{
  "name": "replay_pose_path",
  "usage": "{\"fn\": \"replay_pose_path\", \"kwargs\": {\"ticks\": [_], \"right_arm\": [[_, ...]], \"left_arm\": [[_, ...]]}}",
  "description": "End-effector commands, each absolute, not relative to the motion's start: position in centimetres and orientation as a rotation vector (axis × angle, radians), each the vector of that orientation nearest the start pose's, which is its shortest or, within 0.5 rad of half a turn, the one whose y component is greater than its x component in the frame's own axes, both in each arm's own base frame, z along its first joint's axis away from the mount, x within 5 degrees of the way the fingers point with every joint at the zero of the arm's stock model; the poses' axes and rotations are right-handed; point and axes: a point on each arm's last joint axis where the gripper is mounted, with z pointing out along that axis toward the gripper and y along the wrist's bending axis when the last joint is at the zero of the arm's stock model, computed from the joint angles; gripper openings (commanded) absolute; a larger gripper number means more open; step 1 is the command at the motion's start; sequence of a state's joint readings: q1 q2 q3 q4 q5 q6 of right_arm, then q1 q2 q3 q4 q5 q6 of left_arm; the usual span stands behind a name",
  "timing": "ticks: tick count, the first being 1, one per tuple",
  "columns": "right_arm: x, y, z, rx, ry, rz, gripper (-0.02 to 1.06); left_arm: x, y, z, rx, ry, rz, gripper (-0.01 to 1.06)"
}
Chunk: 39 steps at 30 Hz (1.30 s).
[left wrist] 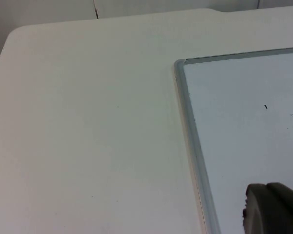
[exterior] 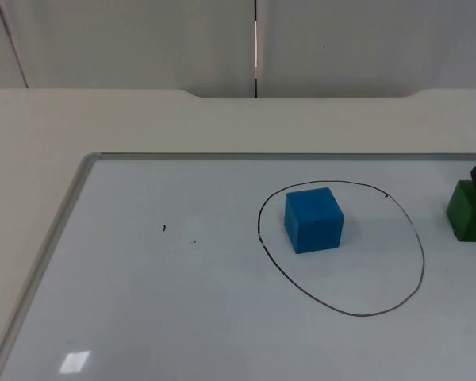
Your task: Push the two cubes into the marked area.
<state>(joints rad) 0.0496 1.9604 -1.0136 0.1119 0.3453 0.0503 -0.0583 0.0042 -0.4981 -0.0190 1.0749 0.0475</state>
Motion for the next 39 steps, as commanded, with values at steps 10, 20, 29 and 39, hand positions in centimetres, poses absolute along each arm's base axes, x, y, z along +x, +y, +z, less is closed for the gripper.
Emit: {"fn": "replay_pose_path", "kwargs": {"ticks": [10,20,29,39], "right_arm": [[35.6,5.8,11.1,0.009,2.728,0.138,0.04],[35.8,5.8,11.2,0.042,2.713,0.146,0.04],[36.1,5.9,11.4,0.081,2.672,0.167,0.04],[36.2,8.7,11.7,0.005,2.598,0.206,0.04]], "left_arm": [[-0.5,-0.1,27.5,0.111,2.061,-0.028,0.00],[-0.5,-0.1,27.5,0.111,2.061,-0.028,0.00],[-0.5,-0.1,27.5,0.111,2.061,-0.028,0.00],[-0.5,-0.1,27.5,0.111,2.061,-0.028,0.00]]}}
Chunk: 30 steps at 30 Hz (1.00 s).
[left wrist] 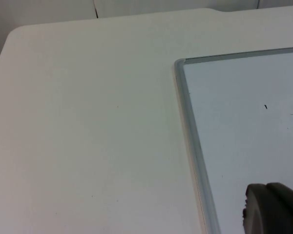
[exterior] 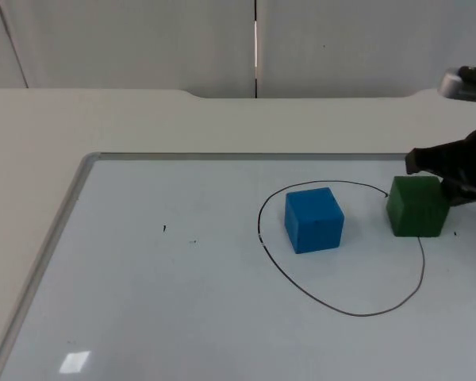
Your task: Push the two cubes into the marked area.
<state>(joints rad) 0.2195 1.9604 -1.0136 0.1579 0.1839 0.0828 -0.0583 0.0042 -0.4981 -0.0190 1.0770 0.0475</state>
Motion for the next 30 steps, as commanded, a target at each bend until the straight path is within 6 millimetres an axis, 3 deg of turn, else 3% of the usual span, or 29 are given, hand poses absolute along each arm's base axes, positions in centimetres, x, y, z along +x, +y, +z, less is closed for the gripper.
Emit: {"fn": "replay_pose_path", "kwargs": {"ticks": [1,21,30], "right_arm": [[36.2,8.8,11.7,0.002,2.594,0.207,0.04],[36.0,9.0,11.7,0.088,2.609,0.237,0.04],[35.8,11.8,10.8,-0.014,2.573,0.257,0.04]], "left_arm": [[-0.5,-0.1,27.5,0.111,2.061,-0.028,0.00],[-0.5,-0.1,27.5,0.111,2.061,-0.026,0.00],[-0.5,-0.1,27.5,0.111,2.061,-0.026,0.00]]}}
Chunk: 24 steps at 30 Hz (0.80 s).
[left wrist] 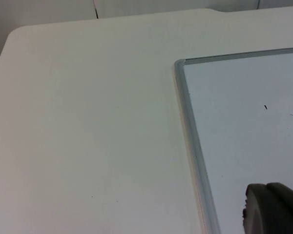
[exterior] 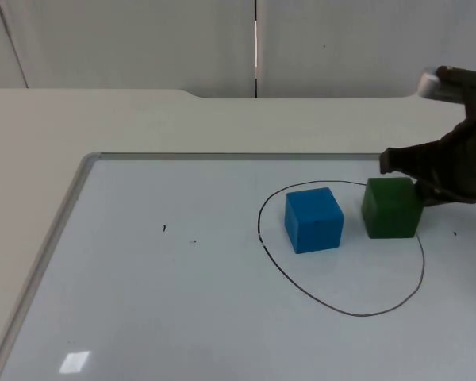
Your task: Push the two cubes into the marked area.
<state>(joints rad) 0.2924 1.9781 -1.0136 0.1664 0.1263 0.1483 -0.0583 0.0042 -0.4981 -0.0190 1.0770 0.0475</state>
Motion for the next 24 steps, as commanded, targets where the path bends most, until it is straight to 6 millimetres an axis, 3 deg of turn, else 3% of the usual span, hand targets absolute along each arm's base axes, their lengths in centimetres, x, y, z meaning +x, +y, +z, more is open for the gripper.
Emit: {"fn": "replay_pose_path", "kwargs": {"ticks": [1,15,24], "right_arm": [[35.72,12.10,10.66,-0.023,2.571,0.261,0.04],[35.75,13.02,10.52,-0.047,2.535,0.275,0.04],[34.99,12.71,10.42,-0.105,2.630,0.239,0.04]], "left_arm": [[-0.50,-0.09,27.47,0.111,2.061,-0.026,0.00],[-0.50,-0.09,27.47,0.111,2.061,-0.026,0.00],[-0.50,-0.09,27.47,0.111,2.061,-0.026,0.00]]}}
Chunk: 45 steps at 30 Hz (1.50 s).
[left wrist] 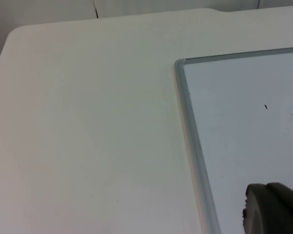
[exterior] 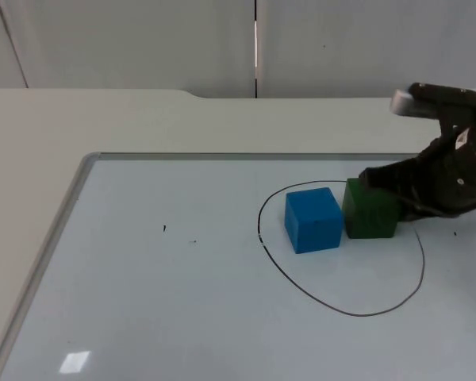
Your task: Push the two cubes into the marked area.
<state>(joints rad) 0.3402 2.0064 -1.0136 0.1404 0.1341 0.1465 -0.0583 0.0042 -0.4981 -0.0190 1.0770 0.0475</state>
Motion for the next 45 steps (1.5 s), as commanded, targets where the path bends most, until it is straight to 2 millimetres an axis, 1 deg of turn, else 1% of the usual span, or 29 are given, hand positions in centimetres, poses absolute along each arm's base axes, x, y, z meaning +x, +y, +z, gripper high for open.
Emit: {"fn": "replay_pose_path", "kwargs": {"ticks": [1,3,4,5,6,7,9,10,14,15,17,19,20,22,23,24,25,26,29,30,33,35,36,37,41,42,44,45], "right_arm": [[34.8,12.6,10.7,-0.150,2.647,0.218,0.04],[34.3,12.3,11.7,-0.243,2.668,0.170,0.04],[34.3,12.3,11.7,-0.243,2.668,0.170,0.04],[34.0,12.2,12.5,-0.271,2.675,0.152,0.04],[33.7,12.0,14.0,-0.307,2.670,0.129,0.04],[33.5,11.8,14.9,-0.318,2.658,0.122,0.04],[32.9,11.6,17.6,-0.327,2.614,0.120,0.04],[32.9,11.6,17.6,-0.327,2.614,0.120,0.04],[31.1,10.8,23.3,-0.320,2.499,0.133,0.04],[31.1,10.8,23.3,-0.320,2.499,0.133,0.04],[29.7,10.3,26.5,-0.316,2.429,0.138,0.04],[28.1,9.6,29.1,-0.317,2.369,0.141,0.04],[28.1,9.6,29.1,-0.317,2.369,0.141,0.04],[26.2,8.9,31.7,-0.307,2.306,0.152,0.04],[25.3,8.6,32.7,-0.303,2.277,0.156,0.04],[24.1,8.2,34.0,-0.303,2.237,0.160,0.04],[24.1,8.2,34.0,-0.303,2.237,0.160,0.04],[22.7,7.7,35.2,-0.298,2.198,0.165,0.04],[19.9,6.6,37.4,-0.282,2.125,0.178,0.04],[19.9,6.6,37.4,-0.282,2.125,0.178,0.04],[17.3,5.7,38.7,-0.288,2.084,0.174,0.04],[15.9,5.2,38.7,-0.302,2.054,0.168,0.04],[15.9,5.2,38.7,-0.302,2.054,0.168,0.04],[15.0,4.9,38.6,-0.301,2.039,0.171,0.04],[11.9,3.8,37.0,-0.294,2.012,0.181,0.04],[11.9,3.8,37.0,-0.294,2.012,0.181,0.04],[10.3,3.2,35.8,-0.292,2.005,0.182,0.04],[9.1,2.7,35.0,-0.289,1.998,0.183,0.03]], "left_arm": [[-0.5,-0.1,27.5,0.111,2.061,-0.026,0.00],[-0.5,-0.1,27.5,0.111,2.061,-0.026,0.00],[-0.5,-0.1,27.5,0.111,2.061,-0.026,0.00],[-0.5,-0.1,27.5,0.111,2.061,-0.026,0.00],[-0.5,-0.1,27.5,0.111,2.061,-0.026,0.00],[-0.5,-0.1,27.5,0.111,2.061,-0.026,0.00],[-0.5,-0.1,27.5,0.111,2.061,-0.026,0.00],[-0.5,-0.1,27.5,0.111,2.061,-0.026,0.00],[-0.5,-0.1,27.5,0.111,2.061,-0.026,0.00],[-0.5,-0.1,27.5,0.111,2.061,-0.026,0.00],[-0.5,-0.1,27.5,0.111,2.061,-0.026,0.00],[-0.5,-0.1,27.5,0.111,2.061,-0.026,0.00],[-0.5,-0.1,27.5,0.111,2.061,-0.026,0.00],[-0.5,-0.1,27.5,0.111,2.061,-0.026,0.00],[-0.5,-0.1,27.5,0.111,2.061,-0.026,0.00],[-0.5,-0.1,27.5,0.111,2.061,-0.026,0.00],[-0.5,-0.1,27.5,0.111,2.061,-0.026,0.00],[-0.5,-0.1,27.5,0.111,2.061,-0.026,0.00],[-0.5,-0.1,27.5,0.111,2.061,-0.026,0.00],[-0.5,-0.1,27.5,0.111,2.061,-0.026,0.00],[-0.5,-0.1,27.5,0.111,2.061,-0.026,0.00],[-0.5,-0.1,27.5,0.111,2.061,-0.026,0.00],[-0.5,-0.1,27.5,0.111,2.061,-0.026,0.00],[-0.5,-0.1,27.5,0.111,2.061,-0.026,0.00],[-0.5,-0.1,27.5,0.111,2.061,-0.026,0.00],[-0.5,-0.1,27.5,0.111,2.061,-0.026,0.00],[-0.5,-0.1,27.5,0.111,2.061,-0.026,0.00],[-0.5,-0.1,27.5,0.111,2.061,-0.026,0.00]]}}
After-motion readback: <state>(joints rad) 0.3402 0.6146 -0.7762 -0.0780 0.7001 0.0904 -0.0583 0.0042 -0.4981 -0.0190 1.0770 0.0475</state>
